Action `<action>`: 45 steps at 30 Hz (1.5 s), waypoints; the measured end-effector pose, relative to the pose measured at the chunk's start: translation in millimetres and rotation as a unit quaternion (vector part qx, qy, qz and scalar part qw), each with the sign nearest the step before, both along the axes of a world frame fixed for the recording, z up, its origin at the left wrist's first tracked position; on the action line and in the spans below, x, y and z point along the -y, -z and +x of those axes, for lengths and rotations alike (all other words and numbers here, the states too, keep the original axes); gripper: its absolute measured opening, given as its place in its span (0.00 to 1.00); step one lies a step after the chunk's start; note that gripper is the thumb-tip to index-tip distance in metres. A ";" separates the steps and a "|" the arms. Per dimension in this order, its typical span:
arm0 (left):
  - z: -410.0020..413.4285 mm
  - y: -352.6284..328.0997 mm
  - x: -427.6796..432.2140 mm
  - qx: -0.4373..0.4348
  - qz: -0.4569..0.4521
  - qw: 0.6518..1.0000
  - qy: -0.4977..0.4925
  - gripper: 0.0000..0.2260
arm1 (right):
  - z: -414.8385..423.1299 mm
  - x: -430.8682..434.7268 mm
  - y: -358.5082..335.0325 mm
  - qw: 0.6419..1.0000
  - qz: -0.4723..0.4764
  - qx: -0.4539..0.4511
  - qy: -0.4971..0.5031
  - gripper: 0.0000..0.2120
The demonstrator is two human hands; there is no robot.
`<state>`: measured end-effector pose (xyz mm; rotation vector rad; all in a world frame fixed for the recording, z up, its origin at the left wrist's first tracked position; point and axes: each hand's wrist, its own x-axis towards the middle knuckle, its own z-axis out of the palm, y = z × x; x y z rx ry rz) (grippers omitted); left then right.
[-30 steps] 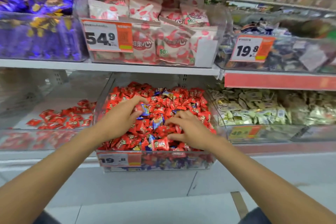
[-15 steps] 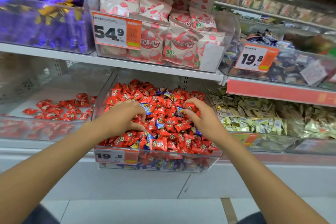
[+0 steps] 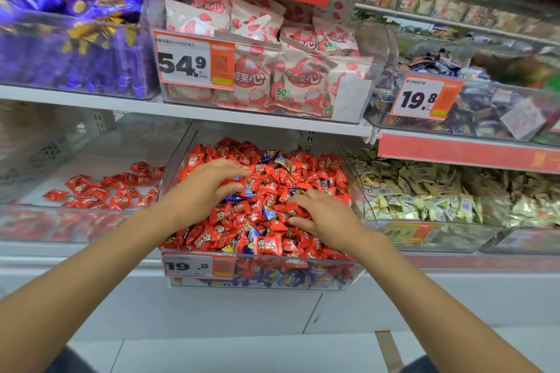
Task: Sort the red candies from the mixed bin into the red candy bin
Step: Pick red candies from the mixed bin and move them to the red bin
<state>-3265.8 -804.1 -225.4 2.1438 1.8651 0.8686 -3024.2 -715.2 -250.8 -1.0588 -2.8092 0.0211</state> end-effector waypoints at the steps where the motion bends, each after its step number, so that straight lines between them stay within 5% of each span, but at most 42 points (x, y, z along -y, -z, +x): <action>1: 1.1 -1.1 1.2 0.000 -0.008 1.000 0.000 0.16 | 0.4 -0.2 -0.2 1.000 -0.004 -0.010 -0.002 0.19; 9: 19.9 -4.3 -2.0 -0.017 -0.013 1.000 0.015 0.18 | 19.1 -2.8 -26.9 0.972 -0.147 -0.178 0.037 0.08; 12: 31.7 -6.0 -3.7 -0.039 -0.084 0.994 0.055 0.23 | 29.3 -2.7 -32.4 0.960 -0.171 -0.215 0.048 0.09; 15: 42.8 1.9 -7.5 -0.100 -0.149 0.979 0.099 0.17 | 36.0 -2.7 -29.5 0.956 -0.180 -0.223 0.064 0.10; 20: 38.1 4.2 -12.7 0.022 -0.137 0.984 0.111 0.07 | 36.5 -2.1 -25.5 0.943 -0.206 -0.254 0.053 0.05; 24: 37.1 6.4 -8.1 -0.049 -0.170 0.977 0.116 0.14 | 28.2 0.8 -26.6 0.930 -0.210 -0.298 0.042 0.05; 29: 33.8 5.6 -7.9 0.003 -0.155 0.980 0.123 0.07 | 13.1 -1.3 -22.4 0.942 -0.193 -0.271 0.038 0.08; 37: 15.1 -1.9 -5.1 0.064 -0.086 0.991 0.081 0.06 | -17.0 -2.6 -3.4 0.987 -0.150 -0.060 0.014 0.32; 45: 8.4 2.3 -1.5 0.047 -0.048 0.997 0.046 0.06 | -13.9 -1.2 0.2 0.982 -0.147 -0.120 0.003 0.12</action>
